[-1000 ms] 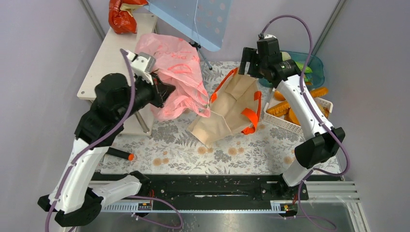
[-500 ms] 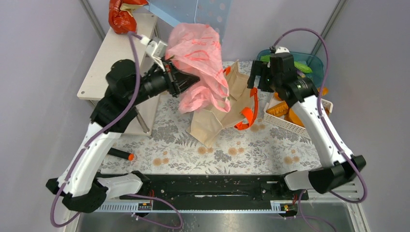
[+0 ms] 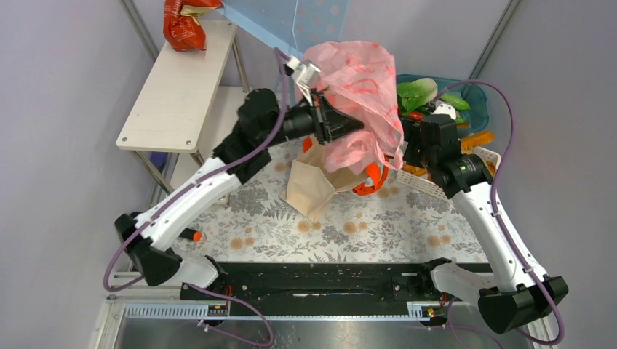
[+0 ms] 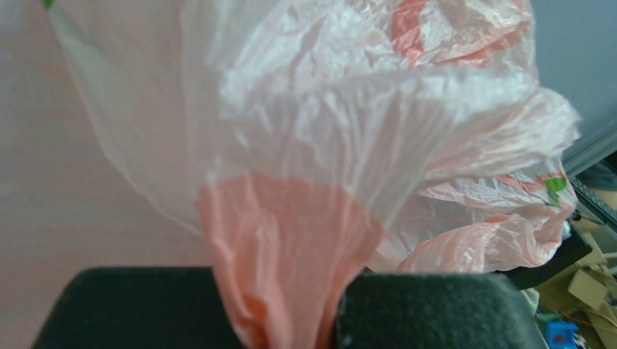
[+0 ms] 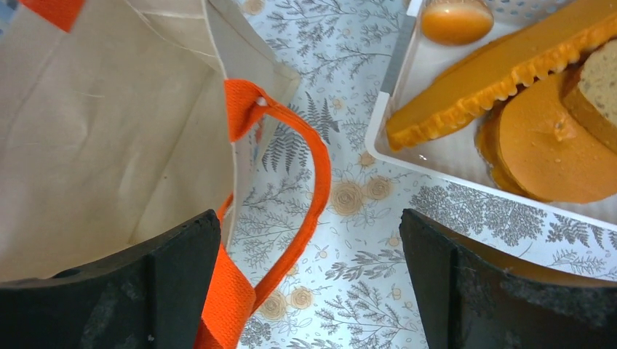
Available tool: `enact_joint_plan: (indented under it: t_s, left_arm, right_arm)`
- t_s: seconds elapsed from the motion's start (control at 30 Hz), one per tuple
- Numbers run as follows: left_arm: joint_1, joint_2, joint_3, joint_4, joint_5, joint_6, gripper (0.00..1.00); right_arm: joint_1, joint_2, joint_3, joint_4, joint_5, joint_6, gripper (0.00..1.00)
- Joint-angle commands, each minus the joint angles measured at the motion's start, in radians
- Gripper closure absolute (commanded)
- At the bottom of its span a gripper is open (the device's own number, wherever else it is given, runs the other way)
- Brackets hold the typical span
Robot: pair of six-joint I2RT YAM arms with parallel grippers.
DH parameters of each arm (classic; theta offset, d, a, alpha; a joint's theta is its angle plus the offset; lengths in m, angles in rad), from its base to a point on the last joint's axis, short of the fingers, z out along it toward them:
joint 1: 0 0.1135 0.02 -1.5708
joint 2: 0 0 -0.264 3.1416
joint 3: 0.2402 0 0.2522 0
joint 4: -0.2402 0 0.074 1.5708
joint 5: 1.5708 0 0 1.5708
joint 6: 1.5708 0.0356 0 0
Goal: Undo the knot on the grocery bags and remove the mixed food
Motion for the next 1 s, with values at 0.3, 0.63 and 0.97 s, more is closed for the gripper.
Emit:
enact_joint_plan:
  t_s: [0.3,0.63,0.97]
  left_arm:
    - [-0.016,0.136,-0.178,0.137,0.037,0.062,1.00]
    - [0.013,0.388,-0.007,-0.302,-0.299,0.253,1.00]
    - [0.014,0.391,-0.018,-0.426,-0.368,0.284,1.00]
  right_arm:
    - [-0.013,-0.228,-0.166,0.154,0.195,0.044,0.01]
    - [-0.013,-0.282,-0.155,0.257,-0.210,0.048,0.01]
    - [0.059,-0.126,-0.099,0.394,-0.318,0.095,0.01]
